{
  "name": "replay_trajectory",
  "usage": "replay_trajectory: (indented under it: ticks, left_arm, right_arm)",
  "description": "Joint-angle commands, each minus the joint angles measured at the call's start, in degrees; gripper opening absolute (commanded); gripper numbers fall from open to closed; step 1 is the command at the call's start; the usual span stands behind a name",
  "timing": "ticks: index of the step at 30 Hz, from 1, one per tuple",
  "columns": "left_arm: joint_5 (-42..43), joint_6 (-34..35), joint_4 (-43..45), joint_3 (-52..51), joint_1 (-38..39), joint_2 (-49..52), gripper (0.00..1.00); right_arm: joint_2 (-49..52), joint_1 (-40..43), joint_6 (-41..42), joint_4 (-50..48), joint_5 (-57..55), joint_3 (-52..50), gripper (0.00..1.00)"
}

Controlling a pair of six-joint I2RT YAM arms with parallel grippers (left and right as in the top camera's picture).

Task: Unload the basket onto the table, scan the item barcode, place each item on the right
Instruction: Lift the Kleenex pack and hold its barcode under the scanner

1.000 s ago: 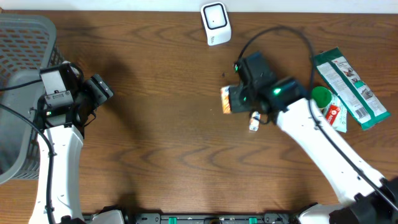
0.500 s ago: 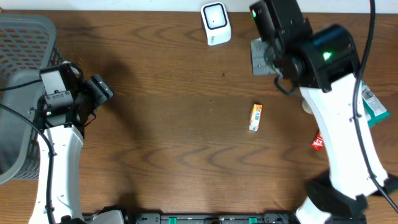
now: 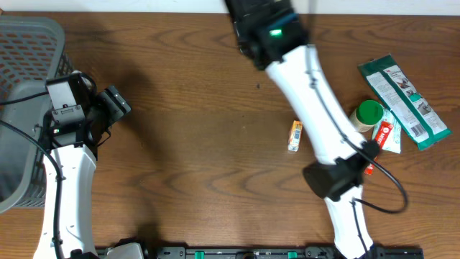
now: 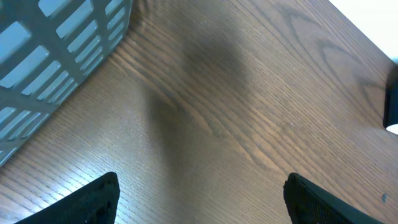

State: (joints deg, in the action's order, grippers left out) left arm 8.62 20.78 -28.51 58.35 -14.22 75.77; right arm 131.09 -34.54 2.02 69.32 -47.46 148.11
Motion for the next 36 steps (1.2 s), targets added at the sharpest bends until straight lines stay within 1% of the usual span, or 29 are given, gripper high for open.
replay_trajectory:
  ticks: [1, 3, 4, 6, 8, 12, 14, 20, 23, 25, 28, 30, 36]
  left_arm:
    - [-0.3, -0.3, -0.1, -0.2, -0.2, 0.3, 0.85]
    - [-0.3, -0.3, -0.1, -0.2, -0.2, 0.3, 0.85]
    - [-0.3, -0.3, -0.1, -0.2, -0.2, 0.3, 0.85]
    - [-0.3, -0.3, -0.1, -0.2, -0.2, 0.3, 0.85]
    - [-0.3, -0.3, -0.1, -0.2, -0.2, 0.3, 0.85]
    - [-0.3, -0.3, -0.1, -0.2, -0.2, 0.3, 0.85]
    - [-0.3, -0.3, -0.1, -0.2, -0.2, 0.3, 0.85]
    - [-0.3, -0.3, -0.1, -0.2, -0.2, 0.3, 0.86]
    - [-0.3, -0.3, -0.1, -0.2, -0.2, 0.3, 0.85]
    - [-0.3, -0.3, -0.1, -0.2, -0.2, 0.3, 0.85]
    - [-0.3, -0.3, -0.1, -0.2, -0.2, 0.3, 0.85]
    - [-0.3, -0.3, -0.1, -0.2, -0.2, 0.3, 0.85]
    - [-0.3, -0.3, -0.1, -0.2, -0.2, 0.3, 0.85]
  right_arm:
    - [2.7, -1.2, -3.0, 0.8, 0.0, 0.7, 0.05]
    - [3.0, -0.2, -1.4, 2.0, 8.2, 0.7, 0.26]
    - [3.0, 0.7, -0.4, 2.3, 11.6, 0.7, 0.33]
    - [2.6, 2.7, 1.7, 3.0, 16.3, 0.7, 0.39]
    - [2.2, 5.2, 3.1, 3.7, 20.5, 0.7, 0.51]
    - [2.0, 11.5, 4.2, 6.2, 32.6, 0.7, 0.57]
    - [2.1, 15.1, 5.3, 7.7, 38.3, 0.7, 0.58]
    - [2.6, 26.6, 12.9, 9.9, 49.9, 0.4, 0.61]
    - [3.4, 31.3, 13.4, 9.7, 54.4, 0.1, 0.62]
    - [4.9, 34.0, 13.9, 9.5, 55.7, 0.1, 0.65]
    - [8.0, 36.4, 13.8, 7.7, 58.9, 0.1, 0.77]
    - [10.4, 37.0, 13.8, 5.9, 61.7, 0.1, 0.8]
    - [17.9, 35.5, 13.8, -1.7, 68.2, 0.1, 0.81]
